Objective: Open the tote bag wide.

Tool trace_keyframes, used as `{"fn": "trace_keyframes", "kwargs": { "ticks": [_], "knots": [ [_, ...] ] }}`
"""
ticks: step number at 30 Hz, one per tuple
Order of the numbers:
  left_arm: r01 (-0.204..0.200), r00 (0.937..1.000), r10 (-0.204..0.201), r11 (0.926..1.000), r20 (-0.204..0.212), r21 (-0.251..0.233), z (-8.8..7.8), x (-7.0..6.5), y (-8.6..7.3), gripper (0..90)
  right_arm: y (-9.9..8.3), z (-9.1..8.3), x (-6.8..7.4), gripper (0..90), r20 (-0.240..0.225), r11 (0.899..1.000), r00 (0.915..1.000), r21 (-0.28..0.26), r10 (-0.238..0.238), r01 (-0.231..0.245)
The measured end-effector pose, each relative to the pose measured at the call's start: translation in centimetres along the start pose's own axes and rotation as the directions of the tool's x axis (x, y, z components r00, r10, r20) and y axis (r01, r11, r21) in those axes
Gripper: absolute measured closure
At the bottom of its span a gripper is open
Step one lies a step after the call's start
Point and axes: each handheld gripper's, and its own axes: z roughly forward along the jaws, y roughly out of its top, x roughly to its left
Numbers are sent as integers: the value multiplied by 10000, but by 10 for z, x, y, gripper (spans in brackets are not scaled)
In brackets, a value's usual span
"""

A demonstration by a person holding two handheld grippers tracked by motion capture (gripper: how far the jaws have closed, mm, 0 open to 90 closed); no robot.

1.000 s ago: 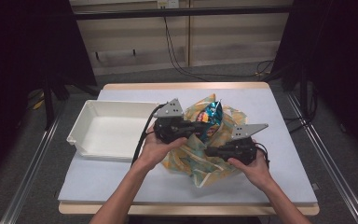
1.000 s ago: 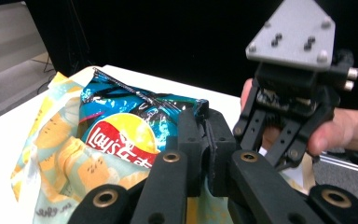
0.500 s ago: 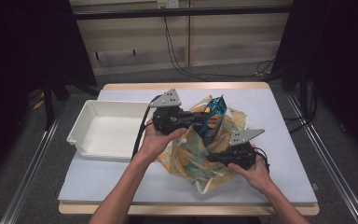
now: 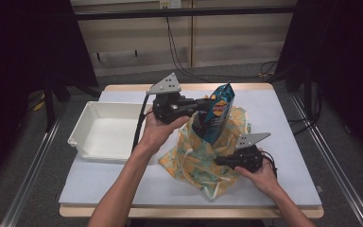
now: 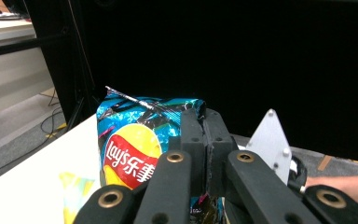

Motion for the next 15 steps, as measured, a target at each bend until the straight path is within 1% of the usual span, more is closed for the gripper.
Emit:
{"fn": "trace_keyframes", "kwargs": {
  "ticks": [2, 3, 5, 6, 8, 11, 13, 14, 15],
  "knots": [
    [-33, 10000, 33, 10000, 80, -75, -1, 1, 5, 896, -3, 0, 0, 900, 38, 9999, 10000, 105, -16, 16],
    [-11, 10000, 11, 10000, 25, -95, -1, 1, 8, 896, -4, 0, 0, 900, 61, 9999, 10000, 141, -32, 31],
    [-75, 9999, 76, 9999, 84, -125, -1, 3, 12, 896, -6, -2, 0, 900, 115, 9999, 9999, 168, -1, -1],
    [-66, 10000, 66, 9999, 37, -131, -1, 3, 15, 896, -7, -3, 0, 900, 135, 9999, 9999, 142, 12, -14],
    [-43, 9998, 48, 9997, 189, -255, -1, 5, 18, 896, -7, -5, 1, 900, 121, 9999, 9999, 99, 28, -29],
    [82, 9996, -70, 9991, 279, -417, 1, 9, 21, 896, -7, -9, 3, 840, 80, 10000, 10000, -32, -32, 33],
    [98, 9998, -92, 9993, 187, -349, 1, 11, 22, 896, -7, -12, 5, 783, 99, 9997, 9999, -227, -87, 89],
    [154, 9996, -145, 9991, 230, -400, 2, 12, 23, 896, -7, -14, 6, 781, 49, 9996, 9998, -241, -173, 174],
    [185, 9998, -180, 9992, 128, -364, 2, 12, 24, 896, -7, -15, 9, 750, 36, 9993, 9996, -267, -278, 279]
  ]
}}
